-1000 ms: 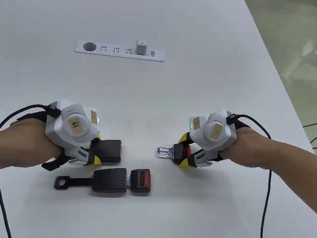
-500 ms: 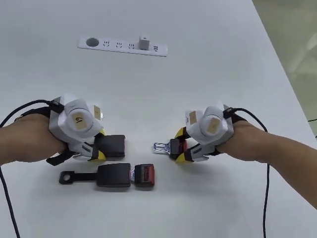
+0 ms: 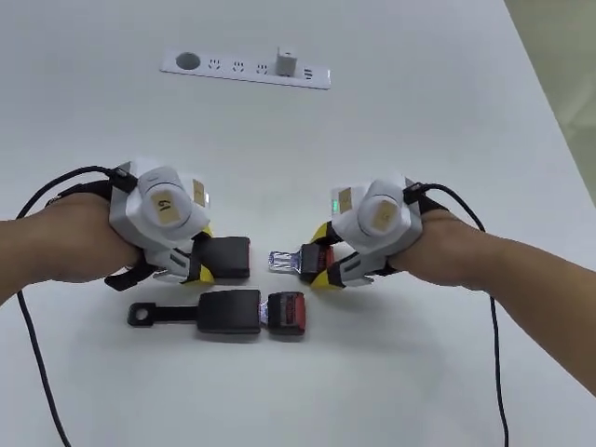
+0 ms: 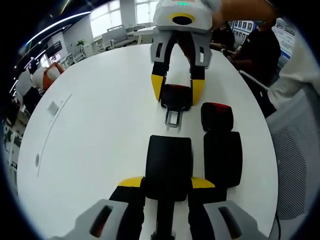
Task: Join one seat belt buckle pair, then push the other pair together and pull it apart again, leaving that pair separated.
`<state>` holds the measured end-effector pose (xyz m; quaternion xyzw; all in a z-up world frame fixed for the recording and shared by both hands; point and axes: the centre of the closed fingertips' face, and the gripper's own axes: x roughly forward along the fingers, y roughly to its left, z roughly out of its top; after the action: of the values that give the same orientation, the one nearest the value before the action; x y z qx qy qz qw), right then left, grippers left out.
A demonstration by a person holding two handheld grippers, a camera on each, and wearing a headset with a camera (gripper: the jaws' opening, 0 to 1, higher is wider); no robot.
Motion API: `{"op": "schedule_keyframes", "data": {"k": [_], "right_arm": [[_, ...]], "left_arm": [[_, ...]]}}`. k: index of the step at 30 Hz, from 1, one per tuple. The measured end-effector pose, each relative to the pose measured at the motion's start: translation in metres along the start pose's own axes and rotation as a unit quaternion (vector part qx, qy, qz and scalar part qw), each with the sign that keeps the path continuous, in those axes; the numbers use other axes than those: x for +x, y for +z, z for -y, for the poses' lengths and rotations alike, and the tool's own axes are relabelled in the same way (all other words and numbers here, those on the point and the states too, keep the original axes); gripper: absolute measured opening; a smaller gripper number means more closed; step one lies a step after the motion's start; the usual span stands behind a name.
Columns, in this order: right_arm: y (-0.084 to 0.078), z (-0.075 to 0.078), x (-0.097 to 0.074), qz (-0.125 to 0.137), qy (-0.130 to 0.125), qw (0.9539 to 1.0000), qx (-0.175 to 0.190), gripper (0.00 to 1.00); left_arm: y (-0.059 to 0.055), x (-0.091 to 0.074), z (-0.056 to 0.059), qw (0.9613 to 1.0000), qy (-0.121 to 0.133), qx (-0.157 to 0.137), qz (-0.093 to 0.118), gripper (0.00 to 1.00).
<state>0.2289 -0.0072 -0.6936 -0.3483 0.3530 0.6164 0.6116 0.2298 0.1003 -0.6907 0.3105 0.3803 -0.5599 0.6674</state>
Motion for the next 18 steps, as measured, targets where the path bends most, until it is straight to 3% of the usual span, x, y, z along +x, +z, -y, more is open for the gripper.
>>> {"op": "schedule_keyframes", "data": {"k": [18], "right_arm": [[0.022,0.0,0.008,-0.003,0.002,1.0,-0.006,0.32]], "left_arm": [[0.0,0.001,-0.001,1.0,-0.001,0.002,-0.005,0.34]]}}
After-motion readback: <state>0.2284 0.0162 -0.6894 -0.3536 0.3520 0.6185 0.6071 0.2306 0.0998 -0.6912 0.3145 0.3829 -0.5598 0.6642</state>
